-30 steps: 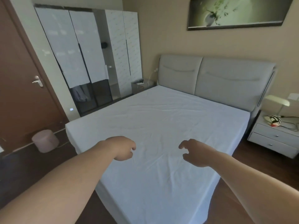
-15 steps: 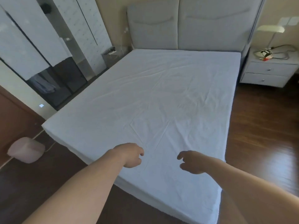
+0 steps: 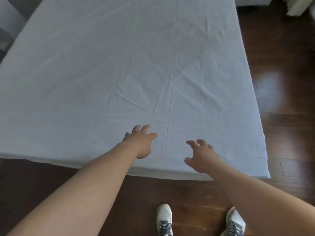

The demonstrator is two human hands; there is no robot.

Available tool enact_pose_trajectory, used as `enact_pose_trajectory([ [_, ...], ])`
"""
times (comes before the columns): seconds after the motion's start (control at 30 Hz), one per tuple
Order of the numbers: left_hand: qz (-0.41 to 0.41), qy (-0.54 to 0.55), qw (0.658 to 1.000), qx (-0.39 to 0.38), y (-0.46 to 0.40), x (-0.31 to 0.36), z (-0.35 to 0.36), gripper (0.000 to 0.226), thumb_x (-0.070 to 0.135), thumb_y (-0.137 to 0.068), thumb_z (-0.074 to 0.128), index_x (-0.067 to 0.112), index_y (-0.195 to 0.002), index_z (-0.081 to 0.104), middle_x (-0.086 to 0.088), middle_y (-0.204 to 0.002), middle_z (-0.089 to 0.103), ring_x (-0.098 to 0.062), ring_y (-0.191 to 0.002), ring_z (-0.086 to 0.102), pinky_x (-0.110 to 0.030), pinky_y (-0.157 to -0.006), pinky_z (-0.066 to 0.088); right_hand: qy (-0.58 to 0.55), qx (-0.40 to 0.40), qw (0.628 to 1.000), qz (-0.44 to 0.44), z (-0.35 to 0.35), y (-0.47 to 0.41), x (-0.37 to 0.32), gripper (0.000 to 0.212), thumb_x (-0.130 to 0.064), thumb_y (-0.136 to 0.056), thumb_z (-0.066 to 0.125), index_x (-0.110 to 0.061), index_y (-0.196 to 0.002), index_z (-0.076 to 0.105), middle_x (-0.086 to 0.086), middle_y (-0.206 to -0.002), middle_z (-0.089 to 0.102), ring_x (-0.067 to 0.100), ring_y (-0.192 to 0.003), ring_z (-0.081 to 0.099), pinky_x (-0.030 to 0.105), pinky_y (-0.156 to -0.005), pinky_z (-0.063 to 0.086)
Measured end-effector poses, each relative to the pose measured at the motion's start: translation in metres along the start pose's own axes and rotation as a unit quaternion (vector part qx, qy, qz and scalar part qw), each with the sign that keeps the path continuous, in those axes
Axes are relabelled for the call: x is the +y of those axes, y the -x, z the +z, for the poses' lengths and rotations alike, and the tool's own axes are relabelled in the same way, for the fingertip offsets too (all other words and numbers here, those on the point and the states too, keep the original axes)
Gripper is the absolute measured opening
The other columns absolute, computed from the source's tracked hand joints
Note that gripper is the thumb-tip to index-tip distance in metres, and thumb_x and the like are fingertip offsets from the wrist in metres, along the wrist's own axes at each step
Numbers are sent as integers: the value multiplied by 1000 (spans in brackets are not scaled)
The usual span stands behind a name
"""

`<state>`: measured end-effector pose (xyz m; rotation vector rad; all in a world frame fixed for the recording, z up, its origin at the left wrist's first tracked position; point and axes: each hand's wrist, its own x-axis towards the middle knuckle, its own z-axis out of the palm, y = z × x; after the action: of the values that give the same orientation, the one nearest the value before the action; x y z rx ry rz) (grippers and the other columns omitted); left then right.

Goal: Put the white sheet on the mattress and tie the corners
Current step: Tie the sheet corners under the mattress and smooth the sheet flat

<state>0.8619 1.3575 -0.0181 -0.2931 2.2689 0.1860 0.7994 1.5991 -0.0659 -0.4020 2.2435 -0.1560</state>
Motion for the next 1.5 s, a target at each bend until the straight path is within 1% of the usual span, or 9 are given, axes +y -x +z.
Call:
enact_pose_trajectory([
  [0.2, -47, -31, 998, -18, -71, -33, 97, 95, 9, -89, 47, 54, -158, 1, 10, -167, -27, -37, -157, -4, -60, -121, 25, 65, 0, 997, -38, 76, -69, -25, 90, -63, -79, 55, -52, -153, 5, -4, -165, -4, 34, -153, 2, 69, -110, 29],
  [0.4, -40, -7, 966, -257, -58, -46, 131, 31, 18, -94, 54, 12, -121, 69, -5, -120, 73, -24, -99, 73, -37, -89, 60, -13, -280, 960, 19, 92, -51, -37, 44, -52, -86, 59, -17, -109, 68, 7, -109, 66, 26, -83, 67, 42, -90, 59],
  [0.57, -23, -1, 999, 34, -55, -62, 105, 48, 21, -93, 46, 29, -140, 48, -3, -149, 37, -31, -132, 41, -48, -105, 46, 71, 54, 995, -49, 85, -46, -30, 61, -37, -89, 49, -40, -148, 33, -1, -150, 32, 30, -134, 36, 48, -103, 43],
  [0.67, -90, 21, 996, -11, -58, -71, 106, 67, 23, -90, 49, 37, -152, 28, -2, -164, 13, -35, -146, 25, -51, -113, 39, 98, -79, 992, -1, 85, -48, -23, 69, -44, -81, 54, -43, -146, 34, -1, -145, 31, 32, -132, 39, 50, -102, 47],
  [0.8, -52, 83, 956, -277, -34, -75, 136, 26, 18, -97, 58, 12, -118, 73, -3, -111, 76, -18, -97, 75, -22, -76, 59, 55, -352, 934, 19, 100, -32, -34, 38, -42, -93, 50, -15, -115, 67, 0, -99, 75, 24, -91, 72, 34, -79, 58],
  [1.0, -56, 30, 997, 46, -43, -137, 143, 66, 21, -94, 47, 38, -155, 29, -2, -160, 22, -29, -146, 24, -49, -113, 37, 36, -17, 996, -74, 91, -45, -89, 56, -40, -94, 51, -35, -149, 41, 0, -151, 40, 29, -137, 39, 47, -106, 42],
  [1.13, -142, 55, 988, 21, -64, -193, 145, 96, 13, -93, 47, 53, -157, -13, 10, -165, -33, -36, -156, -16, -67, -121, 14, 93, 56, 985, -135, 94, -91, -155, 72, -43, -93, 53, -47, -155, 16, -5, -168, 2, 30, -156, -2, 67, -119, 13],
  [1.27, -159, 74, 979, -103, -42, -227, 194, 111, 3, -89, 53, 55, -153, -21, 14, -160, -42, -41, -155, 15, -51, -106, 49, 167, -23, 976, -137, 133, -89, -161, 74, -42, -89, 55, -45, -154, 21, -7, -165, 2, 29, -152, 7, 65, -112, 31],
  [1.5, -95, 2, 975, -200, 29, -198, 206, 29, 22, -97, 53, 16, -120, 69, -6, -124, 68, -27, -111, 67, -34, -92, 55, 196, -132, 964, -120, 142, -27, -117, 43, -33, -93, 49, -30, -135, 59, -4, -151, 37, 29, -122, 56, 43, -94, 51],
])
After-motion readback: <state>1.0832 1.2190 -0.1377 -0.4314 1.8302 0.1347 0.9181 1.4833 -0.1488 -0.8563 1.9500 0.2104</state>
